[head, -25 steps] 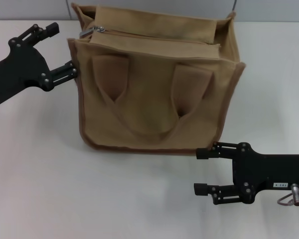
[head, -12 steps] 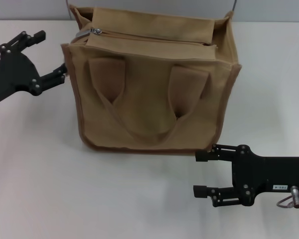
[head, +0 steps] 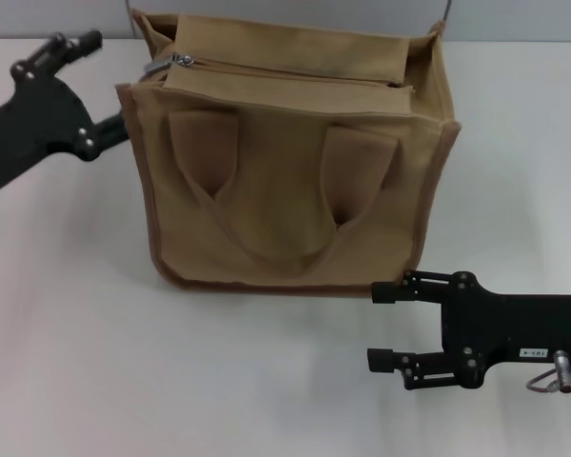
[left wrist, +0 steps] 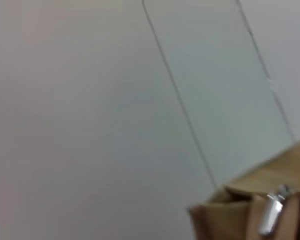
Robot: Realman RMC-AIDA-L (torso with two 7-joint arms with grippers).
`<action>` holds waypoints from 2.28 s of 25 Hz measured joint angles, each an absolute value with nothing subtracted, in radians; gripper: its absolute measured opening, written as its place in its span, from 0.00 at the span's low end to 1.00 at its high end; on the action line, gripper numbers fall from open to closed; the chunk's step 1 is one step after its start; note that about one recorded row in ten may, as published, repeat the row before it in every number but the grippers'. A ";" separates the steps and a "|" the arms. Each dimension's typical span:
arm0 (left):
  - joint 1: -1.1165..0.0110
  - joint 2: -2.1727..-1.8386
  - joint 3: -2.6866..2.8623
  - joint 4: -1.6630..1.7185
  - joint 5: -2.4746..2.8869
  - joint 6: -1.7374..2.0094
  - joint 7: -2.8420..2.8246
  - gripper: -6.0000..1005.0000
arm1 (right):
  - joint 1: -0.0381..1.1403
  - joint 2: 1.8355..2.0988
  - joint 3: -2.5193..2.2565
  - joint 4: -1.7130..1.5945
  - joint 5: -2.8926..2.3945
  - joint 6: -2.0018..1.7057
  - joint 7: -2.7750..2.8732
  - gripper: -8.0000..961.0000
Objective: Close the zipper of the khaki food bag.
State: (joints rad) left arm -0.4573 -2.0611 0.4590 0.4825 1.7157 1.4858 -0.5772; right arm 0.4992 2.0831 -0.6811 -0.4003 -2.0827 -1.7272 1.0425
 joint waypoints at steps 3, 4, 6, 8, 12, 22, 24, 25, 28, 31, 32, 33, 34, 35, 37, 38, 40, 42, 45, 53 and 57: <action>-0.458 -2.068 0.457 0.455 1.580 1.482 -0.512 0.78 | 0.499 2.083 -0.680 -0.400 -2.081 -1.727 1.043 0.84; -0.458 -2.068 0.457 0.455 1.580 1.482 -0.512 0.78 | 0.499 2.083 -0.680 -0.400 -2.081 -1.727 1.043 0.84; -0.452 -2.067 0.457 0.455 1.552 1.481 -0.503 0.78 | 0.498 2.083 -0.680 -0.400 -2.080 -1.724 1.043 0.84; -0.444 -2.065 0.459 0.456 1.548 1.484 -0.502 0.78 | 0.498 2.083 -0.679 -0.400 -2.080 -1.723 1.043 0.84; -0.437 -2.065 0.466 0.452 1.547 1.489 -0.470 0.78 | 0.500 2.083 -0.679 -0.400 -2.080 -1.720 1.043 0.84; -0.440 -2.067 0.461 0.400 1.547 1.496 -0.393 0.67 | 0.501 2.083 -0.680 -0.397 -2.065 -1.726 1.044 0.84; -0.437 -2.067 0.460 0.400 1.546 1.503 -0.393 0.57 | 0.502 2.083 -0.680 -0.396 -2.065 -1.726 1.044 0.84; -0.437 -2.067 0.460 0.400 1.546 1.503 -0.393 0.54 | 0.502 2.083 -0.680 -0.396 -2.065 -1.726 1.044 0.84; -0.434 -2.068 0.460 0.398 1.546 1.509 -0.386 0.45 | 0.502 2.083 -0.681 -0.391 -2.065 -1.726 1.044 0.84; -0.433 -2.069 0.460 0.388 1.546 1.509 -0.383 0.37 | 0.502 2.083 -0.681 -0.388 -2.065 -1.727 1.044 0.84; -0.433 -2.069 0.460 0.388 1.546 1.509 -0.383 0.34 | 0.502 2.083 -0.681 -0.388 -2.065 -1.727 1.044 0.83; -0.433 -2.069 0.460 0.388 1.546 1.509 -0.383 0.31 | 0.502 2.083 -0.681 -0.388 -2.065 -1.727 1.044 0.83; -0.433 -2.069 0.459 0.388 1.546 1.509 -0.383 0.27 | 0.502 2.083 -0.681 -0.388 -2.065 -1.727 1.044 0.83; -0.432 -2.069 0.459 0.388 1.546 1.509 -0.383 0.24 | 0.502 2.083 -0.682 -0.388 -2.065 -1.727 1.044 0.83; -0.430 -2.069 0.460 0.388 1.546 1.510 -0.383 0.18 | 0.502 2.083 -0.682 -0.388 -2.065 -1.727 1.044 0.83; -0.429 -2.069 0.462 0.388 1.546 1.510 -0.383 0.14 | 0.502 2.083 -0.682 -0.388 -2.065 -1.727 1.044 0.83; -0.428 -2.069 0.463 0.388 1.546 1.511 -0.383 0.09 | 0.501 2.083 -0.683 -0.388 -2.065 -1.727 1.044 0.83; -0.427 -2.069 0.463 0.388 1.546 1.511 -0.382 0.06 | 0.501 2.083 -0.683 -0.388 -2.065 -1.727 1.045 0.83; -0.426 -2.069 0.465 0.388 1.546 1.511 -0.382 0.02 | 0.500 2.083 -0.685 -0.388 -2.065 -1.728 1.045 0.83; -0.426 -2.069 0.466 0.388 1.546 1.513 -0.382 0.02 | 0.499 2.083 -0.680 -0.387 -2.058 -1.748 1.045 0.83; -0.426 -2.069 0.466 0.388 1.546 1.515 -0.382 0.03 | 0.499 2.083 -0.680 -0.387 -2.054 -1.768 1.048 0.83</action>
State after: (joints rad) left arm -0.4264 -2.0693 0.4664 0.3882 1.5462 1.5152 -0.3819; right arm 0.4992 2.0831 -0.6796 -0.3865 -2.0535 -1.7684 1.0485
